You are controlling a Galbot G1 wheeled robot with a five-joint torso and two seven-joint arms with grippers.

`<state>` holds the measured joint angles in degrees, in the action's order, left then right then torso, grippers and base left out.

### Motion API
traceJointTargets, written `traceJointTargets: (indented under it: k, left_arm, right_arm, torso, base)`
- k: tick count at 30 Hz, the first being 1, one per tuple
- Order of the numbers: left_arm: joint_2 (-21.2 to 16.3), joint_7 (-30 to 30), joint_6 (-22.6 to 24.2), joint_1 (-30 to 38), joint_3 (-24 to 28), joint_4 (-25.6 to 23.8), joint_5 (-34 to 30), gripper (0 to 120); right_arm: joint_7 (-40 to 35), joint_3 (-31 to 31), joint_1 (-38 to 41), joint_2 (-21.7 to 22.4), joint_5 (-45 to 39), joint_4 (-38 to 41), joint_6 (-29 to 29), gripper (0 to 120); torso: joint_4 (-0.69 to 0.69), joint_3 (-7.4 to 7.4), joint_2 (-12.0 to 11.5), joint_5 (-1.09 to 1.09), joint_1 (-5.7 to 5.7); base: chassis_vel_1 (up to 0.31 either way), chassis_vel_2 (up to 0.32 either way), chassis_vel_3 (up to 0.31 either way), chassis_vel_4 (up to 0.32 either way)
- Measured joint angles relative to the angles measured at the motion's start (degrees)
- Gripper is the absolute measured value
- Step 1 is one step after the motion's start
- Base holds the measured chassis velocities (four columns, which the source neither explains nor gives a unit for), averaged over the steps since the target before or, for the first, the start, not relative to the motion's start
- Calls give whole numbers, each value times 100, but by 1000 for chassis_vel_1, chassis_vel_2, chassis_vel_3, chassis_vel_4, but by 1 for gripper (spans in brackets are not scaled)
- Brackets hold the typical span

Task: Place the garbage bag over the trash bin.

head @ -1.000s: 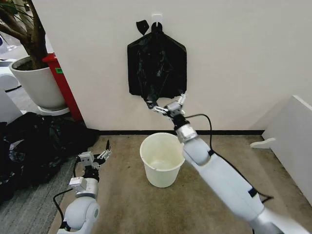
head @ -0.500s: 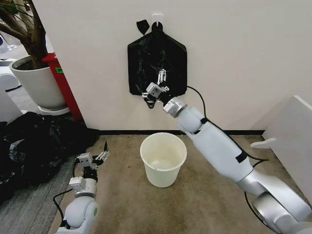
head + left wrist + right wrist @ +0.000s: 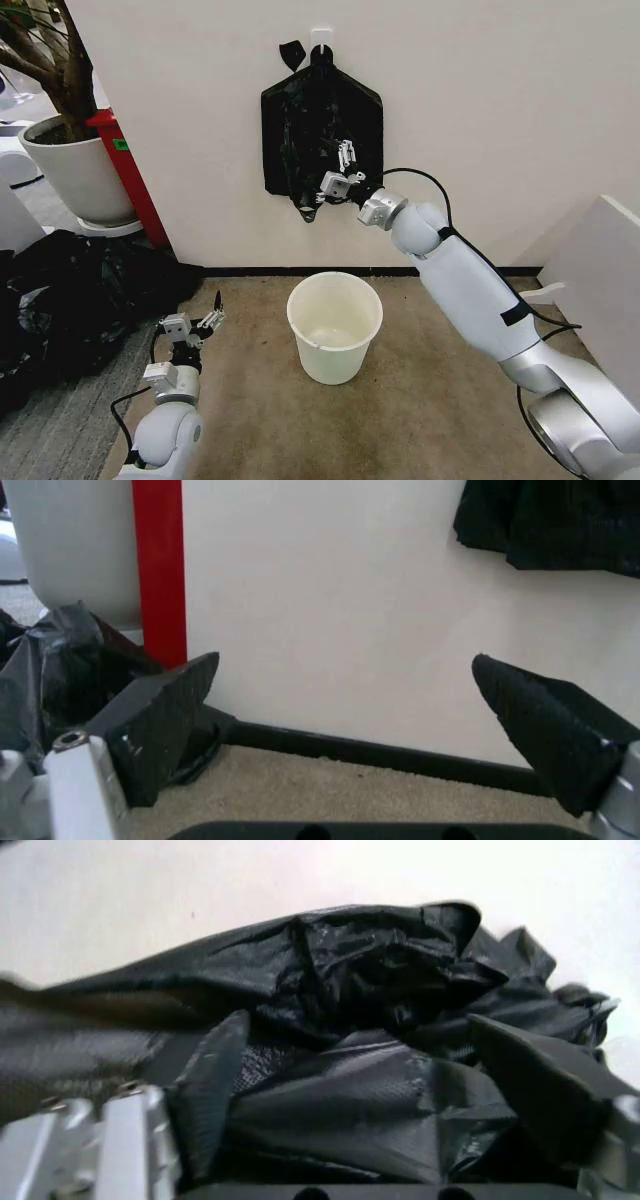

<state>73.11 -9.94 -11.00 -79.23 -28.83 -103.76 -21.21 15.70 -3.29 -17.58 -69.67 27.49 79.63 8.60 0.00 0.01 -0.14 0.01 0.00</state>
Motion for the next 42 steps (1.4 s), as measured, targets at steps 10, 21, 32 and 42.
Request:
traceJointTargets:
  k: [10,21,32,42]
  left_arm:
    - [-22,-29,0,-48,-54,-103,-4,100]
    - [-15,-32,2,-77,-54,-157,-1,100]
    - [-5,-35,5,-69,-43,-143,4,100]
    - [7,-37,4,-65,-34,-124,17,100]
  right_arm:
    - [-335,47,-189,96,323,259,-816,39]
    - [-1421,-219,-320,237,131,512,-1892,33]
    - [-1378,-221,-368,238,137,517,-1911,52]
    - [-1311,-195,-482,201,315,502,-1896,19]
  torso:
    - [-1,0,0,0,0]
    - [-1,0,1,0,0]
    - [-1,0,1,0,0]
    - [-1,0,1,0,0]
  base:
    - [0,0,0,0]
    - [0,0,0,0]
    - [0,0,0,0]
    - [0,0,0,0]
